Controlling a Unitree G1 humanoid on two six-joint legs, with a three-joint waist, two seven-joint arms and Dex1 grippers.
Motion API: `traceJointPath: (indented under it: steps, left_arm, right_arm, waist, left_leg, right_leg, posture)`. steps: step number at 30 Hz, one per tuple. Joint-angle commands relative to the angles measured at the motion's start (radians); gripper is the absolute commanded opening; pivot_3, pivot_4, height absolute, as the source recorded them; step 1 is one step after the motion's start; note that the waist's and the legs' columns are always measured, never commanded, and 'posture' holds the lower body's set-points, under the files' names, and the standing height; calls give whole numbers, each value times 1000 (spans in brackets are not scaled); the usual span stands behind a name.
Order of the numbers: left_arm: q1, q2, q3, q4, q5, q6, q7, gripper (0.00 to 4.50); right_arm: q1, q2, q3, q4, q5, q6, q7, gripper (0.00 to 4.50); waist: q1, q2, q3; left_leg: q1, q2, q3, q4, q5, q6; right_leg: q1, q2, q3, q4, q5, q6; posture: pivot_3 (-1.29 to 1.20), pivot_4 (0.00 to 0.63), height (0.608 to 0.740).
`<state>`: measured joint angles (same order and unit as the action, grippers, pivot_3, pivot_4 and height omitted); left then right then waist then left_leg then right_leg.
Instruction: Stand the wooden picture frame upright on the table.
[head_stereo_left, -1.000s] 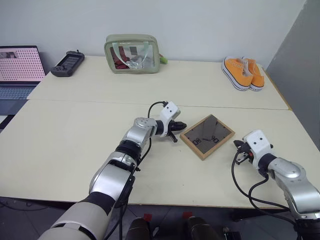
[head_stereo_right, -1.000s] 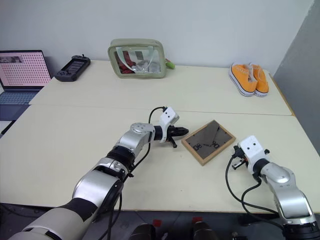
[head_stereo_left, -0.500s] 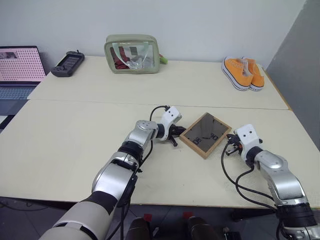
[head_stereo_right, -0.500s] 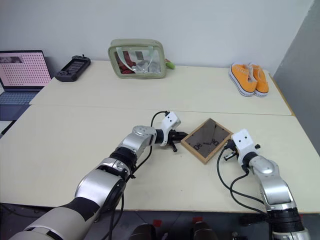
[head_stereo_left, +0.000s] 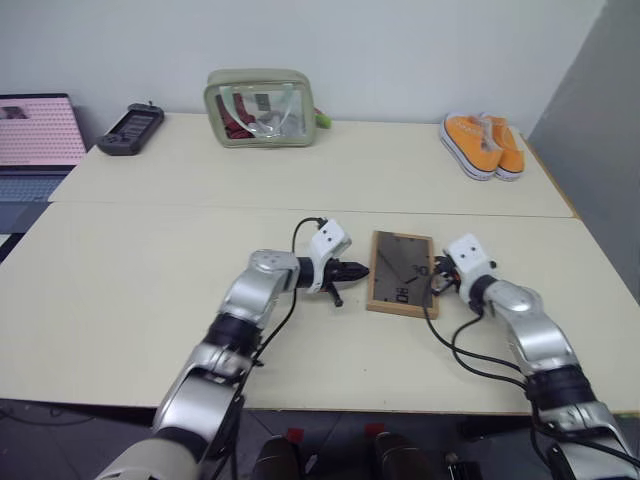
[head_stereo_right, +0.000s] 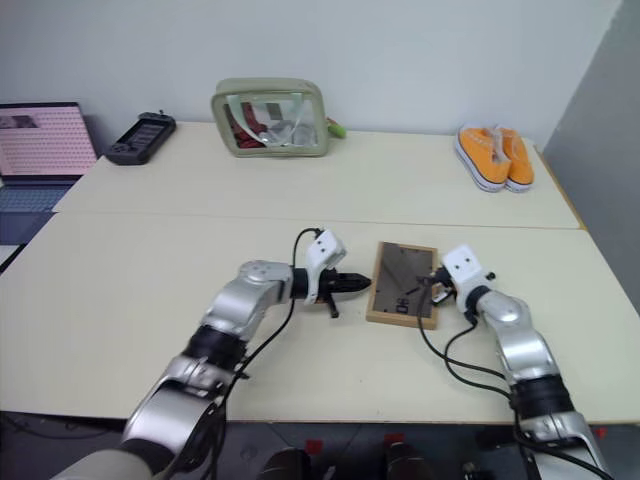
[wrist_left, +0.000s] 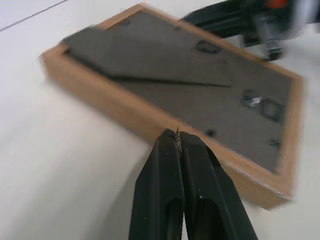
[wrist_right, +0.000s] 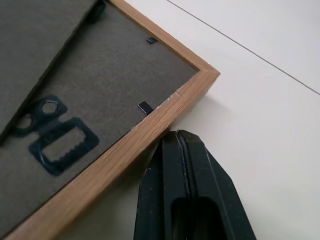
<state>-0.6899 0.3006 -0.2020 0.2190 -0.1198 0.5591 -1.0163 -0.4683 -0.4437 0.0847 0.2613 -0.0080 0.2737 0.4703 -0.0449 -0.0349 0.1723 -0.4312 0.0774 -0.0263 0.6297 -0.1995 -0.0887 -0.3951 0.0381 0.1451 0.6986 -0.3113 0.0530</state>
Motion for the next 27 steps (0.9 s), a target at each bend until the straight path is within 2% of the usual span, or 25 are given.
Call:
traceJointPath:
  steps: [1,7,13,17,19,23,27]
  left_arm:
    - [19,27,4,-145,-38,86,17,113]
    - [37,40,53,-172,-64,160,88,113]
    - [24,89,184,-228,-172,394,148,113]
    - [-39,70,428,-263,-316,829,243,113]
    - [-53,50,494,-290,-340,979,277,113]
    - [-18,57,503,-314,-454,1055,353,113]
    - [40,91,433,-327,-624,1055,450,113]
  right_arm:
    - [-43,8,0,17,2,-45,21,0]
    - [-69,-5,4,54,-13,-74,45,0]
    - [-32,-65,-8,-2,-15,-83,90,0]
    - [63,-143,-30,-154,15,-44,151,0]
    - [111,-172,-42,-231,29,-21,176,0]
    - [182,-213,-72,-357,59,32,209,0]
    - [221,-218,-78,-471,83,96,214,0]
  waist:
    - [3,0,0]
    - [4,0,0]
    - [3,1,0]
    - [7,0,0]
    - [10,1,0]
    - [10,1,0]
    - [11,1,0]
  left_leg:
    - [0,0,0,0,0,0]
    - [0,0,0,1,0,0]
    - [1,0,0,0,0,0]
    - [0,0,-2,0,0,0]
    - [0,-1,-2,1,0,0]
    - [1,-1,-3,1,0,0]
    - [1,0,-3,1,0,0]
  right_leg:
    - [0,0,0,0,0,0]
    - [1,0,0,0,0,0]
    - [1,0,0,0,0,0]
    - [1,0,-1,-1,0,0]
    - [1,0,-2,-1,0,0]
    - [3,0,-2,-1,0,0]
    - [3,0,-2,-1,0,0]
  posture:
    - [0,150,740]
    - [0,150,740]
    - [0,150,740]
    - [0,150,740]
    - [0,150,740]
    - [0,150,740]
    - [0,150,740]
